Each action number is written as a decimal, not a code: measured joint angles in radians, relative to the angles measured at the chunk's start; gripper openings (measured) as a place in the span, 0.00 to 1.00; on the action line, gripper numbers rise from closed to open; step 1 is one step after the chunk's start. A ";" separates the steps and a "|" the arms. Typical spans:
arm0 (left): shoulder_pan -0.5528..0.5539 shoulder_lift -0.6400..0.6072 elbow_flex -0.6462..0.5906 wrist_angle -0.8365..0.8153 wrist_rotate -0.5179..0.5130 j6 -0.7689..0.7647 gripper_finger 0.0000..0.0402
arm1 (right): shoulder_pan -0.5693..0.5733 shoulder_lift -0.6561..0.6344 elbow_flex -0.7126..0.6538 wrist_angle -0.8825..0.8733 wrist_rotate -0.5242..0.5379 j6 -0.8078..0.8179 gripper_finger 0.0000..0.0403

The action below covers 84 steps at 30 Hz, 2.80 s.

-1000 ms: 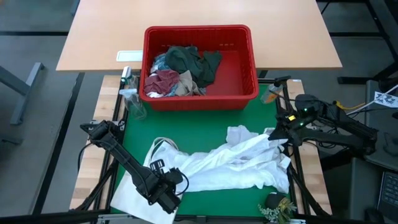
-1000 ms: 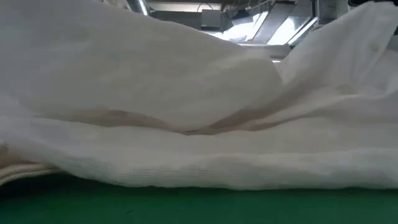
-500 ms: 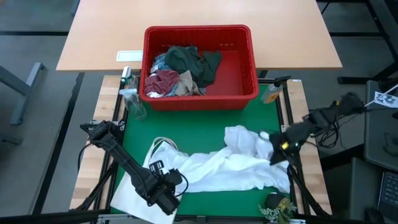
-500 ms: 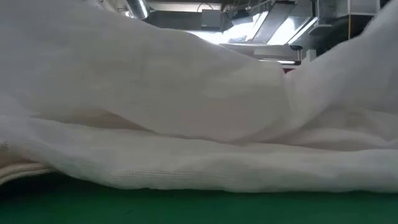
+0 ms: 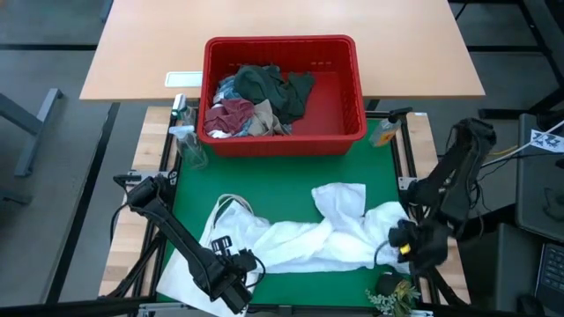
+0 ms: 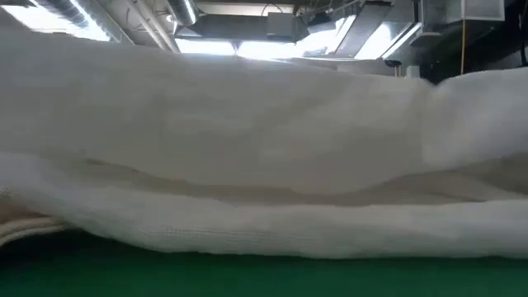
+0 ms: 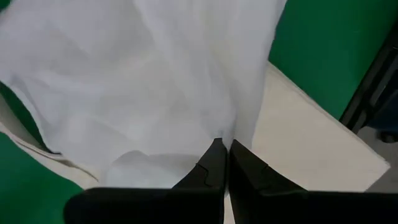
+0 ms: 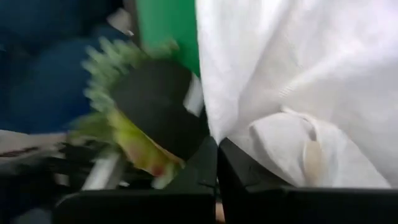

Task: Fold Laundry from Bin
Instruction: Fold the white polo shirt

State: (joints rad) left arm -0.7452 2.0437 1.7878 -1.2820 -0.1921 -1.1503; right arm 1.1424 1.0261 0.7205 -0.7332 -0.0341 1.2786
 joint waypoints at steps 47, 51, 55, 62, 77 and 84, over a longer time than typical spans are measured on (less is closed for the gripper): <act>0.113 -0.109 -0.072 0.073 -0.082 -0.042 0.27 | 0.110 0.323 0.216 -0.310 -0.068 0.049 0.20; 0.129 -0.103 -0.072 0.071 -0.133 -0.021 0.27 | 0.109 0.320 0.268 -0.401 -0.036 0.044 0.20; 0.156 -0.101 -0.072 0.071 -0.174 -0.016 0.27 | 0.109 0.317 0.299 -0.451 0.038 0.043 0.20; 0.209 -0.078 -0.072 0.072 -0.233 -0.013 0.27 | 0.083 0.318 0.283 -0.441 0.338 0.018 0.20; 0.290 0.149 -0.072 -0.044 -0.078 0.071 0.27 | -0.120 0.320 -0.052 -0.173 0.187 -0.107 0.20; 0.335 0.164 -0.072 -0.259 -0.079 0.061 0.27 | -0.279 0.320 -0.106 -0.184 0.179 -0.164 0.20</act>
State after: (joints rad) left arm -0.4099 2.2074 1.7161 -1.5407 -0.2710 -1.0893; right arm 0.8633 1.3457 0.6145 -0.9176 0.1445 1.1143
